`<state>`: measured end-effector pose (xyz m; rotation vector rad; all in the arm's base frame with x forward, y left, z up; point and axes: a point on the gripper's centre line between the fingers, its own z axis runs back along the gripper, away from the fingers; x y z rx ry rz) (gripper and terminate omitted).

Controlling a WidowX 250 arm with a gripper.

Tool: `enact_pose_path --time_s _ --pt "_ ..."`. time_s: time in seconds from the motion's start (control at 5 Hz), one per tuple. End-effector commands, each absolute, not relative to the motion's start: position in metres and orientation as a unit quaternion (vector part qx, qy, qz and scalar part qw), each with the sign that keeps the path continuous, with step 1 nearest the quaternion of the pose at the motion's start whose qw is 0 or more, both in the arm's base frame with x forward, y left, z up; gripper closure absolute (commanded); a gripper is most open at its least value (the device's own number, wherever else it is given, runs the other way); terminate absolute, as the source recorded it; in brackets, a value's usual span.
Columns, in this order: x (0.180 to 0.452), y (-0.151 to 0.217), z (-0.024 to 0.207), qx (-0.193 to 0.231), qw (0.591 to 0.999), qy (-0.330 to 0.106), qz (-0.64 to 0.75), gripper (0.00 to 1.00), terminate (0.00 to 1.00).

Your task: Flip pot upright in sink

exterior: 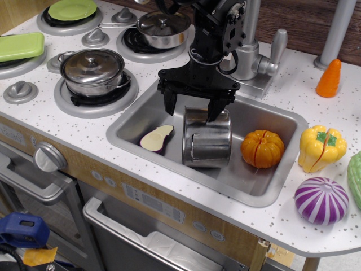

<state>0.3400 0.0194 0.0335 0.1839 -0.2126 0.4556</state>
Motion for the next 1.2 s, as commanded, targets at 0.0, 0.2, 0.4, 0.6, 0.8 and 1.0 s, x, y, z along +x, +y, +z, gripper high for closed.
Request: enact_pose_path --time_s 0.0,0.2,0.4,0.6,0.8,1.0 --pt "0.340 0.019 0.033 0.091 0.964 -0.105 0.225 0.00 0.00" --pt "0.338 0.021 0.033 0.004 0.958 -0.135 0.255 0.00 0.00" --pt "0.335 0.022 0.030 -0.076 0.943 -0.163 0.279 0.00 0.00" --pt "0.333 0.026 0.027 -0.160 0.925 -0.180 0.294 0.00 0.00" --pt "0.330 0.026 0.023 -0.208 0.913 -0.197 0.291 0.00 0.00" --pt "0.328 0.019 0.021 -0.244 0.902 -0.208 0.290 0.00 0.00"
